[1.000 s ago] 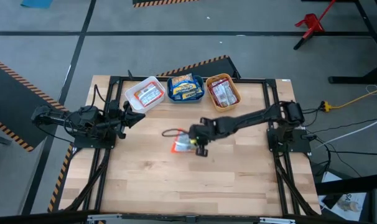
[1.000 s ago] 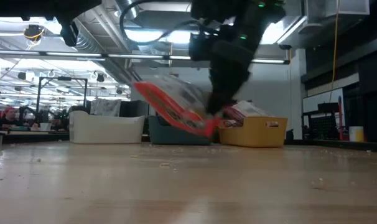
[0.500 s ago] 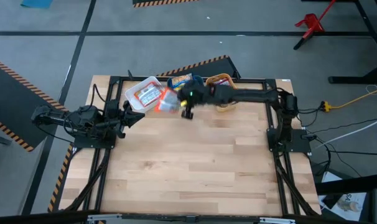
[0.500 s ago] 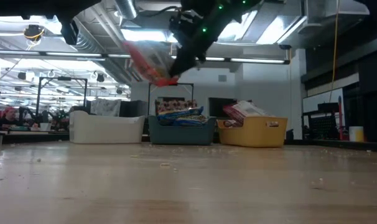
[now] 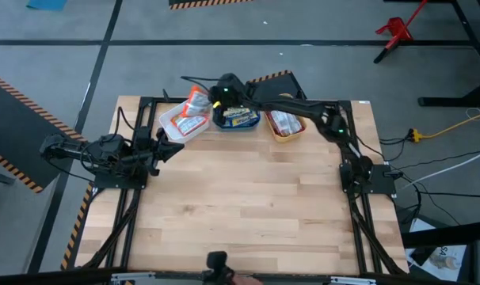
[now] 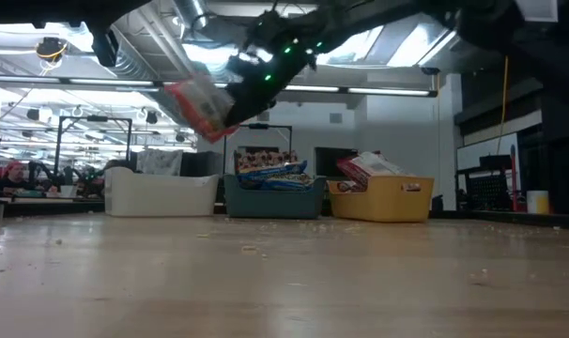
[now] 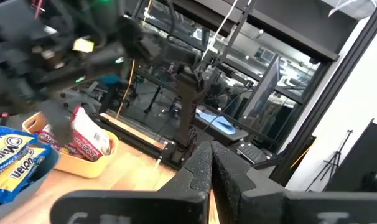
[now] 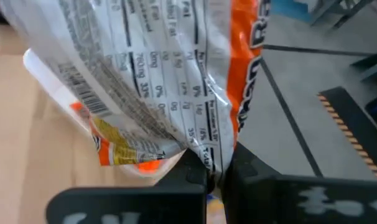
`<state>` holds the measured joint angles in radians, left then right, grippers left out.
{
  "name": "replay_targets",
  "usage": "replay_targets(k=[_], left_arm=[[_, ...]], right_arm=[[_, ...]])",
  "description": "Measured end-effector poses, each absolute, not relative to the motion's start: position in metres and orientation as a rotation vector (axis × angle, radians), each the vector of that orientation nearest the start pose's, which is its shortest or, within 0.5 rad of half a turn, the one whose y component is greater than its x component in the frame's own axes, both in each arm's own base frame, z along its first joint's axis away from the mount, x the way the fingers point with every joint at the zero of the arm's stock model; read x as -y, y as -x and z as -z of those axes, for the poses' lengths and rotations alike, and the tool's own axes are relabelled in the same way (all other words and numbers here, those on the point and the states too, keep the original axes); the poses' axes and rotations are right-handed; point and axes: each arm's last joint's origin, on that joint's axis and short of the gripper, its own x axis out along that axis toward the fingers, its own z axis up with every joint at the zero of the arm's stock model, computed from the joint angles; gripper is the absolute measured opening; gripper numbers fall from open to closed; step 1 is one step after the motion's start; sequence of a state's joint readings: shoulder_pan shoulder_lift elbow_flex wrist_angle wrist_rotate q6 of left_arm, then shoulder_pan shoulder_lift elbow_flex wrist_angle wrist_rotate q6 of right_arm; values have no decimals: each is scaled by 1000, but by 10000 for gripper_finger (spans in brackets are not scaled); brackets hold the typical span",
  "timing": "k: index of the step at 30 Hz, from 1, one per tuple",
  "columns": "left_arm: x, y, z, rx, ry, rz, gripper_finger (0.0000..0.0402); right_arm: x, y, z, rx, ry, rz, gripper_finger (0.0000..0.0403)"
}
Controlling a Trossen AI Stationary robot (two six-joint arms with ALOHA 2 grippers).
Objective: Sort Maruchan noodles
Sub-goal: Put the orange noodle pack into the white bin
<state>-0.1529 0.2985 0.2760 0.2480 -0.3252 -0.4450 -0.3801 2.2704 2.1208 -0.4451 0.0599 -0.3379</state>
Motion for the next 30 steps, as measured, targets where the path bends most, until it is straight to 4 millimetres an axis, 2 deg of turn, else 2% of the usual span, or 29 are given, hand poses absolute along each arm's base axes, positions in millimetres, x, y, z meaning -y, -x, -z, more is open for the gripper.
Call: replay_targets(k=[6,9,14,24,30], left_arm=[[7,-107,-257,253,494,-118,0],[7,-107,-257,253,495,-119,0],[7,-107,-257,250,494,-119,0],[7,-107,-257,252,494,-125,0],[7,-107,-257,252,494,-125,0]], right_arm=[[206,-512,-257,-599,239,305,1],[210,-523,-241,-586,231,308,1],[212,-529,-219,-596,187,309,1],[217,-528,-221,-592,207,330,25],[217,-528,-221,-600,230,287,62]])
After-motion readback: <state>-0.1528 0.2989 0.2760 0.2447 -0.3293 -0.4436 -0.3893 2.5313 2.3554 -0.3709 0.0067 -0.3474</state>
